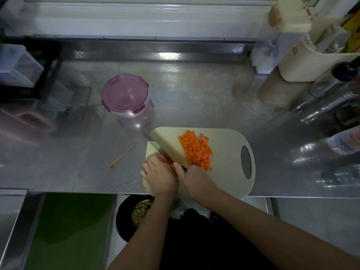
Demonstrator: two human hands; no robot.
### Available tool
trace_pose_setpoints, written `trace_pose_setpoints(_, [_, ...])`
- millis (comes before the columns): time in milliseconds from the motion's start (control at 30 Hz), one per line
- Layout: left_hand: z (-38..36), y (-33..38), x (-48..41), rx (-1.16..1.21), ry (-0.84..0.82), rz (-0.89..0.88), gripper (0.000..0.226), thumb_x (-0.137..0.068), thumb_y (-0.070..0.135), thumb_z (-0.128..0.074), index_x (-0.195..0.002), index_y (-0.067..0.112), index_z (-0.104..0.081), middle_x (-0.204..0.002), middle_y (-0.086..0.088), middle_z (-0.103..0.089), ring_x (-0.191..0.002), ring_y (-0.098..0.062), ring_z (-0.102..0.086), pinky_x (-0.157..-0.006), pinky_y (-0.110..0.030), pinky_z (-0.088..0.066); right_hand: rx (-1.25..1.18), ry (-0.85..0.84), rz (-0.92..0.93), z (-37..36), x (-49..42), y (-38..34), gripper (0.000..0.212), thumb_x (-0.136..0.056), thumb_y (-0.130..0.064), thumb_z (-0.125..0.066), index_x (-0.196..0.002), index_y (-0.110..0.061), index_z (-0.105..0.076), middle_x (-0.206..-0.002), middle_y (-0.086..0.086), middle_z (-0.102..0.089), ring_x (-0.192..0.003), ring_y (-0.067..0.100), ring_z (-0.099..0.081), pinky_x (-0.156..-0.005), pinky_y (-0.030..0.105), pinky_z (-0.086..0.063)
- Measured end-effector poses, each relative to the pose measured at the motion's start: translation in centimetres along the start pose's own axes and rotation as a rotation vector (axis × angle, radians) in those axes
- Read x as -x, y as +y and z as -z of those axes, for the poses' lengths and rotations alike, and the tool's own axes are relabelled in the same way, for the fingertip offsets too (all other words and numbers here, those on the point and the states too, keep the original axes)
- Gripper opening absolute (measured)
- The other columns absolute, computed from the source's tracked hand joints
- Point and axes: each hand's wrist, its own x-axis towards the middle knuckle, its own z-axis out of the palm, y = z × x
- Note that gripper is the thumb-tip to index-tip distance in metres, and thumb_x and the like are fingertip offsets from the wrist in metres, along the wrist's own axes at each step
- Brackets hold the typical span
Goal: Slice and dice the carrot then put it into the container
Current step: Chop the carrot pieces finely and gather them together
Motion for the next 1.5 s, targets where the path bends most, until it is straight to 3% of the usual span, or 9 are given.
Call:
trace_pose_setpoints(100, [-0.1, 0.1, 0.0, 0.013, -0.009, 0.005, 0.016, -0.086, 0.017, -0.051, -0.097, 0.006, -0.046, -0.105, -0.014, -0.053, -0.099, -0.031, -0.044, -0.084, -0.037, -0.025, 0.053, 0.074, -0.043, -0.2, -0.6, -0.2, 0.054, -0.096, -0.055, -0.035, -0.063, -0.012, -0.042, -0.086, 0.015, -0.064, -0.092, 0.034, -0.063, -0.074, 0.038, -0.048])
trace_pose_setpoints(200, [-0.2, 0.0, -0.1, 0.006, 0.010, 0.005, 0.018, -0.085, 0.018, -0.055, -0.095, 0.006, -0.046, -0.103, -0.014, -0.053, -0.098, -0.031, -0.044, -0.083, -0.037, -0.024, 0.105, 0.046, -0.020, -0.5, -1.0, 0.1, 0.054, -0.097, -0.053, -0.032, -0.080, -0.009, -0.058, -0.077, 0.010, -0.058, -0.091, 0.033, -0.062, -0.068, 0.035, -0.043])
trace_pose_setpoints(400, [-0.2, 0.1, 0.0, 0.087, 0.064, 0.001, 0.032, -0.084, 0.029, -0.031, -0.091, 0.003, -0.048, -0.097, -0.018, -0.054, -0.093, -0.035, -0.047, -0.081, -0.041, -0.026, 0.071, 0.067, -0.001, -0.6, -1.7, -0.4, 0.059, -0.096, -0.055, -0.036, -0.055, -0.012, -0.037, -0.061, 0.007, -0.046, -0.077, 0.032, -0.059, -0.063, 0.029, -0.035])
trace_pose_setpoints(600, [-0.4, 0.1, -0.1, 0.078, 0.075, 0.016, 0.016, -0.087, 0.017, -0.058, -0.086, 0.007, -0.046, -0.091, -0.017, -0.055, -0.090, -0.034, -0.046, -0.078, -0.039, -0.024, 0.024, 0.060, 0.015, 0.7, -2.2, 0.0, 0.063, -0.096, -0.054, -0.035, -0.053, -0.008, -0.038, -0.054, 0.005, -0.041, -0.052, 0.019, -0.042, -0.052, 0.031, -0.030])
trace_pose_setpoints(733, [0.0, 0.0, 0.0, 0.162, 0.083, 0.024, 0.009, -0.093, 0.012, -0.044, -0.090, 0.005, -0.049, -0.097, -0.018, -0.054, -0.096, -0.034, -0.045, -0.083, -0.040, -0.024, -0.001, 0.072, 0.073, 0.9, -1.7, 0.2, 0.064, -0.098, -0.050, -0.035, -0.050, -0.008, -0.038, -0.050, 0.005, -0.042, -0.048, 0.015, -0.042, -0.046, 0.024, -0.029])
trace_pose_setpoints(1033, [1.2, 0.1, 0.2, 0.461, 0.101, 0.110, 0.016, -0.097, 0.018, -0.039, -0.099, 0.005, -0.049, -0.103, -0.016, -0.055, -0.103, -0.032, -0.044, -0.093, -0.038, -0.024, -0.081, 0.101, 0.110, 1.3, -0.4, 0.9, 0.061, -0.097, -0.050, -0.035, -0.055, -0.008, -0.048, -0.053, 0.002, -0.050, -0.052, 0.013, -0.049, -0.057, 0.028, -0.034])
trace_pose_setpoints(1200, [1.0, -0.3, 0.3, 0.421, 0.109, 0.103, 0.017, -0.097, 0.018, -0.038, -0.099, 0.006, -0.050, -0.104, -0.015, -0.054, -0.102, -0.031, -0.043, -0.093, -0.038, -0.027, -0.067, 0.102, 0.098, 0.8, 0.2, 1.6, 0.068, -0.096, -0.053, -0.032, -0.080, 0.003, -0.066, -0.073, 0.014, -0.064, -0.075, 0.024, -0.063, -0.075, 0.033, -0.046])
trace_pose_setpoints(1367, [0.5, -0.2, 0.2, 0.252, 0.145, 0.037, 0.032, -0.092, 0.025, -0.026, -0.092, 0.006, -0.052, -0.097, -0.017, -0.054, -0.095, -0.034, -0.047, -0.082, -0.041, -0.029, -0.060, 0.041, 0.044, 0.7, 1.0, 1.5, 0.063, -0.097, -0.051, -0.034, -0.052, -0.007, -0.041, -0.051, 0.003, -0.044, -0.050, 0.013, -0.045, -0.049, 0.022, -0.032])
trace_pose_setpoints(1500, [0.1, -0.1, 0.1, 0.146, 0.133, 0.028, 0.032, -0.085, 0.023, -0.023, -0.086, 0.006, -0.050, -0.091, -0.019, -0.054, -0.087, -0.036, -0.050, -0.076, -0.043, -0.030, -0.024, 0.048, 0.047, 0.6, 1.3, 1.2, 0.061, -0.097, -0.051, -0.035, -0.052, -0.010, -0.036, -0.052, 0.005, -0.041, -0.052, 0.018, -0.044, -0.052, 0.027, -0.030])
